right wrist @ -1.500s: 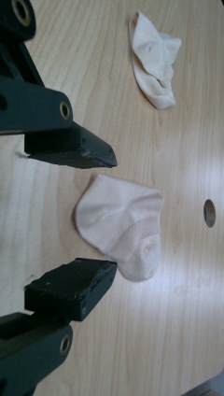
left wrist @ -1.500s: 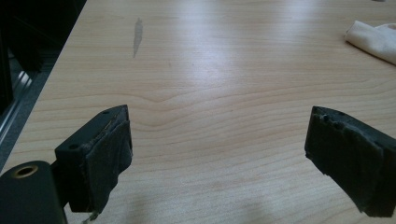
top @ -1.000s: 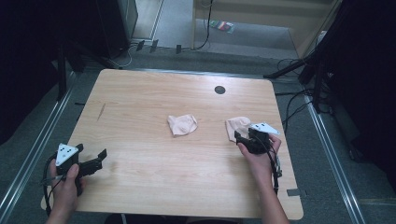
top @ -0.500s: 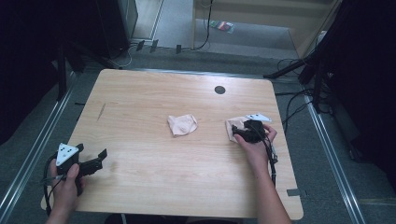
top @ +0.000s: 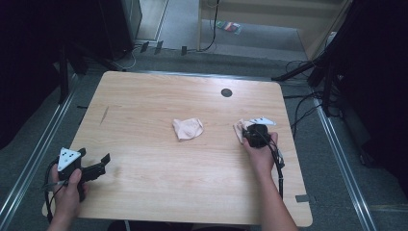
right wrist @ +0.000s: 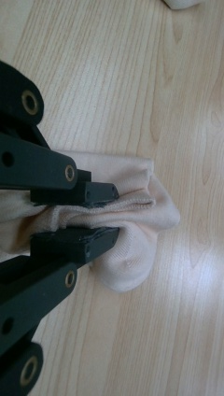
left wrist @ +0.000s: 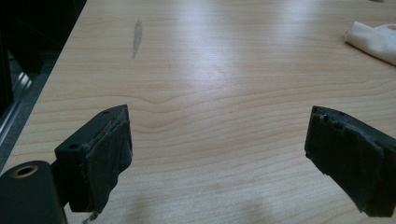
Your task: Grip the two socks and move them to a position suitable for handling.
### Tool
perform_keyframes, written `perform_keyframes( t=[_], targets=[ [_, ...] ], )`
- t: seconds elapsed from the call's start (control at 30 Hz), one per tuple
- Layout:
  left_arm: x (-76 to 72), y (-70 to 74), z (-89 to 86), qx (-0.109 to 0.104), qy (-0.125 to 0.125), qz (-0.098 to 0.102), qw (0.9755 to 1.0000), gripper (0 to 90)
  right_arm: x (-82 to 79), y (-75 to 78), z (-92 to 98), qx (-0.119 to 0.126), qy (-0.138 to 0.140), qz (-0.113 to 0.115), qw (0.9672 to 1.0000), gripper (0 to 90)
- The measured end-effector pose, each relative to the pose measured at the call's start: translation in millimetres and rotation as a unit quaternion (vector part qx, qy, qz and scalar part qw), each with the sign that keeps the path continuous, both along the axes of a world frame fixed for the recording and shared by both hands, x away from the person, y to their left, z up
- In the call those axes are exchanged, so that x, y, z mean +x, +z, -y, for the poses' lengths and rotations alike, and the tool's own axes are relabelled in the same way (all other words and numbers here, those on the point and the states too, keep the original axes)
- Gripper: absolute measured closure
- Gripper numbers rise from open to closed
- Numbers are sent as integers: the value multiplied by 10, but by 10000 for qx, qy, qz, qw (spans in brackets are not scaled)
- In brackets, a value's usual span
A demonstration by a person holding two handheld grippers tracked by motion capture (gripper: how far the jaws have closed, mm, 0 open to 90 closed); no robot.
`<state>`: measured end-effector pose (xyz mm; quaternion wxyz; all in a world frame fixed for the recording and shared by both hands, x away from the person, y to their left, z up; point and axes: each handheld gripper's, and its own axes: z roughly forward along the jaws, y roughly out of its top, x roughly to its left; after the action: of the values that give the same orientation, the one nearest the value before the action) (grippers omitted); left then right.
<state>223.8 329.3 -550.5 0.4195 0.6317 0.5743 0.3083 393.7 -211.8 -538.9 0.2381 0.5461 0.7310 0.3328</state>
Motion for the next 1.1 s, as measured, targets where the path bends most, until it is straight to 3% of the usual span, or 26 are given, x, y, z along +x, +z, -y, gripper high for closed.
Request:
perform_keyframes(
  t=[0.27,0.33,0.37,0.5,0.6,0.8,0.9,1.07,1.1],
  targets=[
    [10,20,24,105,18,-17,9999,77,-261,226,34,468,-97,295,9984,807],
    [4,47,68,73,7,-1,10000,77,-402,350,22,719,-50,350,9968,807],
    [-7,102,133,-119,-56,49,9999,77,-450,393,12,821,-32,346,9960,807],
    [-24,203,326,-57,-264,158,9995,77,-633,560,-39,1102,41,435,9930,807],
    [-21,286,524,-52,-508,233,9984,77,-737,649,-89,1089,88,526,9926,807],
    [24,386,736,4,-781,223,9967,77,-932,762,-238,1001,253,657,9925,805],
    [31,458,869,-13,-979,231,9949,77,-1041,771,-352,878,284,699,9933,803],
    [33,522,1056,21,-1168,324,9926,77,-1176,703,-502,1017,367,590,9924,803],
    [43,538,1168,-44,-1281,356,9911,77,-1208,684,-542,1035,388,595,9921,803]
  ],
)
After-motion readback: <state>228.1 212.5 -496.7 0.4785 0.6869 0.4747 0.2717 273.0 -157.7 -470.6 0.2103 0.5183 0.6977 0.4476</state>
